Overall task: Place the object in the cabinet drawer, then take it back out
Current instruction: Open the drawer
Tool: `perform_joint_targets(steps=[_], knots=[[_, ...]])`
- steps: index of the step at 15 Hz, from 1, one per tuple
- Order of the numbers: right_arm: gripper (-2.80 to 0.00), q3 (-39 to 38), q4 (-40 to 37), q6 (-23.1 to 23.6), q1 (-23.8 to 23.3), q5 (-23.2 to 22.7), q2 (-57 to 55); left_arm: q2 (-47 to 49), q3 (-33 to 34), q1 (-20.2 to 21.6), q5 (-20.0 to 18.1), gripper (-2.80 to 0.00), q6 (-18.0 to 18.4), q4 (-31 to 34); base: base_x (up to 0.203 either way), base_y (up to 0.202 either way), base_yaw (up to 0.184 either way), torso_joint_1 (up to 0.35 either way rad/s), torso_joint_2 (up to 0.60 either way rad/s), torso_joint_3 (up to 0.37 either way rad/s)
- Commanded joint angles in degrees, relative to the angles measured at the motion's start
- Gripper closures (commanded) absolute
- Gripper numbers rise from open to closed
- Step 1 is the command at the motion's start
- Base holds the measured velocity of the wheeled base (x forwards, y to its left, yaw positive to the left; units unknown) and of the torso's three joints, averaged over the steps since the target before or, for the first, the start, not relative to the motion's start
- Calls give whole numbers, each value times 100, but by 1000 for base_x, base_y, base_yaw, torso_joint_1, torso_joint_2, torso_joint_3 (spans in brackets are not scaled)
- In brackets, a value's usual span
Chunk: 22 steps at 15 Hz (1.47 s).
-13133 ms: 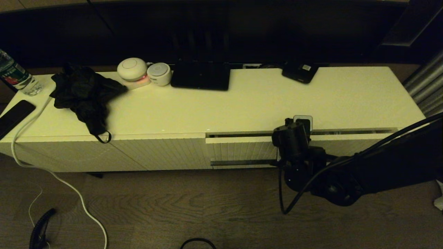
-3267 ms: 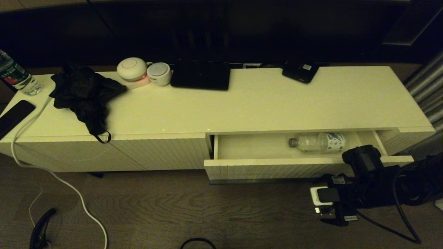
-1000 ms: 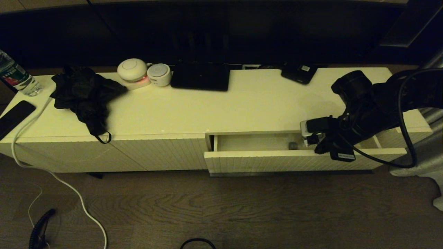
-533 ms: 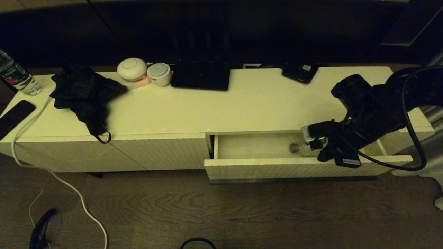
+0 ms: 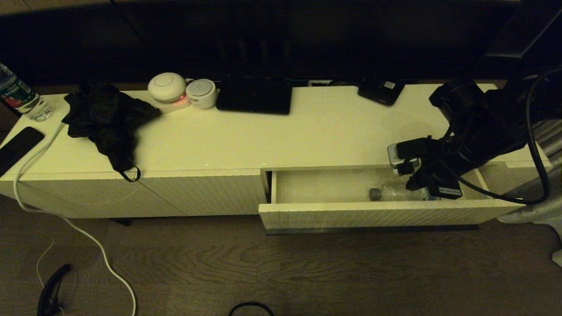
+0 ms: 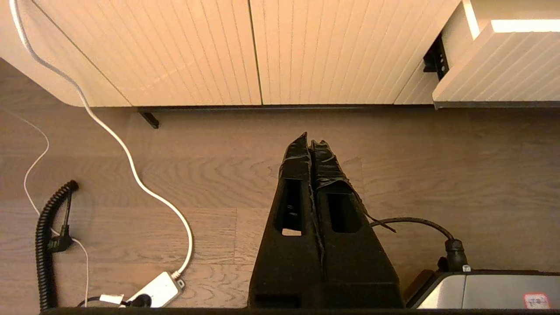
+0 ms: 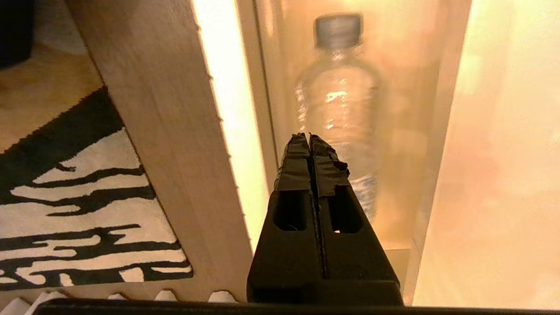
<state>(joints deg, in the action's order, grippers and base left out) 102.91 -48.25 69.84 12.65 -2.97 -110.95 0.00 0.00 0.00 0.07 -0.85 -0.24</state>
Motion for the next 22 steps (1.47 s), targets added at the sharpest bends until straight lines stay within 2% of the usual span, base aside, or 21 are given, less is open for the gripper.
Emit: perform_joint_targets(steps=[1,4,9,16,22], knots=[[0,76,31,32,-101,-1,-213,-9,9,0,1,0,-2,-2,0,0,0,0,0,0],[0,26,450,19,-174,7,-421,-9,9,0,1,0,-2,-2,0,0,0,0,0,0],[0,-148,1045,-409,-175,-10,-585,-9,0,0,1,0,-2,-5,0,0,0,0,0,0],[0,-1364,953,-360,-170,-30,-34,-9,9,0,1,0,-2,-2,0,0,0,0,0,0],[0,-1767,339,-357,-77,-85,282,-9,9,0,1,0,-2,-2,0,0,0,0,0,0]])
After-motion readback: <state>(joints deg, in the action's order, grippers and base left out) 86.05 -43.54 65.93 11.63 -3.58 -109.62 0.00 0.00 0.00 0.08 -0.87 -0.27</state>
